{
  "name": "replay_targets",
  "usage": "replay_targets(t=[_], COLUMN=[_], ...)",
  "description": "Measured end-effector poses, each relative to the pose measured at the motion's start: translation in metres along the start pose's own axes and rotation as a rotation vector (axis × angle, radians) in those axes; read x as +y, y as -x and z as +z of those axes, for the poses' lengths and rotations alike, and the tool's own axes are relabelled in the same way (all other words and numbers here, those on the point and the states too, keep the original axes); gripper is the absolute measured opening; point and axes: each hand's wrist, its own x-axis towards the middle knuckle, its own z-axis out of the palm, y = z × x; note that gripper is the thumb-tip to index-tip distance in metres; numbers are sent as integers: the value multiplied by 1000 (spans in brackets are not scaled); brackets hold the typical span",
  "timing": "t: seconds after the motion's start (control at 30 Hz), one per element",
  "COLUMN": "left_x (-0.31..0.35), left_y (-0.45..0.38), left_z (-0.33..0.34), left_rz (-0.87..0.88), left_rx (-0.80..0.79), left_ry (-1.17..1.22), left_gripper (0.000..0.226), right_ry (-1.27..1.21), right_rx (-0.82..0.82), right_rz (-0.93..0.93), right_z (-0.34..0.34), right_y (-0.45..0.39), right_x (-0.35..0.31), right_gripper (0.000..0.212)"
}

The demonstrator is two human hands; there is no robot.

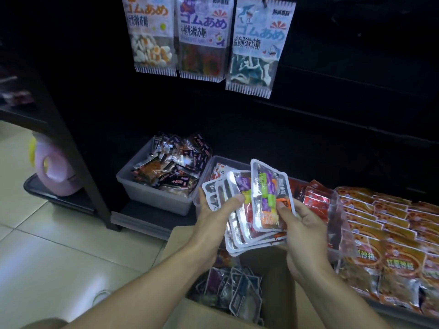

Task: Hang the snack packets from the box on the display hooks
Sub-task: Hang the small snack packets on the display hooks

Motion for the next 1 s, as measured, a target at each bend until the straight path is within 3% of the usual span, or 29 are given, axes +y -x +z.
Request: replay_targets(t=[0.07,0.27,0.53,0.7,0.87,1.0], left_x=[3,5,2,6,13,9], left_y=[1,-3,6,6,3,5], left_z=[1,-2,2,-2,-3,3], left_rz=[8,-25,-78,-74,-85,-92], left_rx=[-27,-33,-70,-2,-5,-1], left_ry=[-63,-62,-83,-29,14,19], left_gripper=[131,98,117,58,94,69], right_ry=[8,30,48,-1,-110,-191], right_rx=[-6,-37,-19,-4,65,80], right_rz=[-13,-72,-114,-56,30,110], right_z=[-1,-3,3,5,4,11], right_y=[3,11,13,12,6,7], right_x=[-4,-8,-3,-5,-6,-3], right_gripper=[15,12,19,15,12,13])
